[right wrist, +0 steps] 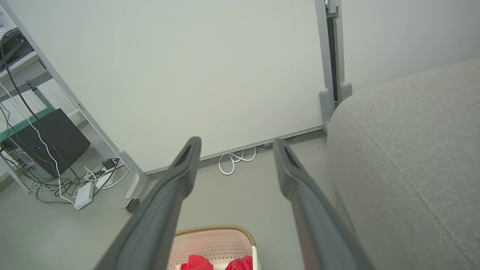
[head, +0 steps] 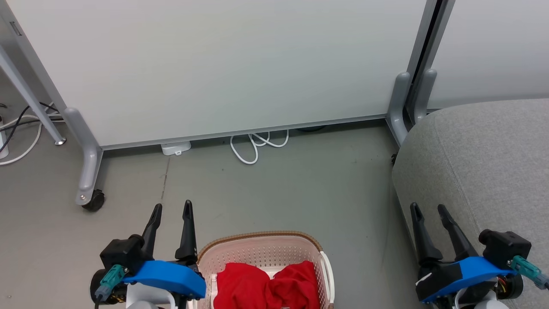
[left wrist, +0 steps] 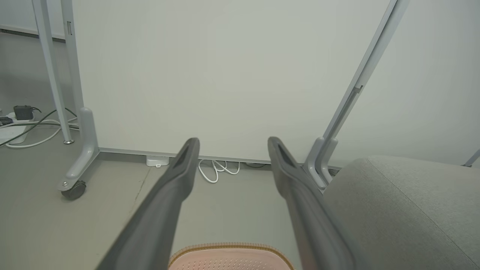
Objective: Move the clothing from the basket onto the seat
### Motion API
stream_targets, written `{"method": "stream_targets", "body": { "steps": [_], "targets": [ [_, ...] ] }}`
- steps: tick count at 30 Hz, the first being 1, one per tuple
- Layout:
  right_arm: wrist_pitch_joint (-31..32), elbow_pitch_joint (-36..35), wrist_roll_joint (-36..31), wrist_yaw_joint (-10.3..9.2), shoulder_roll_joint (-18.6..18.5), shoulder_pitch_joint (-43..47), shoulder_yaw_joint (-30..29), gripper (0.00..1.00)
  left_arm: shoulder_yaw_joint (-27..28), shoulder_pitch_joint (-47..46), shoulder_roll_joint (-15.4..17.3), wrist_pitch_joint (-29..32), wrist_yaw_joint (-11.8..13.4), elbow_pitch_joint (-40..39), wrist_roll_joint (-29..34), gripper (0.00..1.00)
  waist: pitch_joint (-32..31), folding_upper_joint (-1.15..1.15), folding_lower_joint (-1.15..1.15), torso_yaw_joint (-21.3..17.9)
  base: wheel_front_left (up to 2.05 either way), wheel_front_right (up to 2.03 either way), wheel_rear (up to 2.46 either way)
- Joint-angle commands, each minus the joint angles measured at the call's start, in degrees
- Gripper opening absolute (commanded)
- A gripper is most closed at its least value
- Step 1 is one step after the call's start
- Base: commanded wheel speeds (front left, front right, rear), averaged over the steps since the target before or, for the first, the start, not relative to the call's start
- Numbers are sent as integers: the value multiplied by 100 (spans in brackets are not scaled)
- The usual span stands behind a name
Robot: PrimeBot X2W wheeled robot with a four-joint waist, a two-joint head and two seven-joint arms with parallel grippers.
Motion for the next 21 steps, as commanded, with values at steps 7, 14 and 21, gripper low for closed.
{"method": "stream_targets", "body": {
  "steps": [7, 14, 21],
  "targets": [
    [-9, -88, -509, 13, -48, 17, -59, 100, -42, -107, -6, -121, 3, 56, 238, 100, -6, 0, 0, 14, 0, 0, 0],
    [-5, -127, -903, 14, -50, 64, -95, 100, -88, -133, -11, -188, -21, 152, 420, 100, -16, 0, 0, 29, 0, 0, 0],
    [12, -140, -1189, 14, -51, 75, -118, 100, -128, -117, -13, -270, 7, 222, 629, 100, -34, 0, 0, 42, 0, 0, 0]
  ]
}}
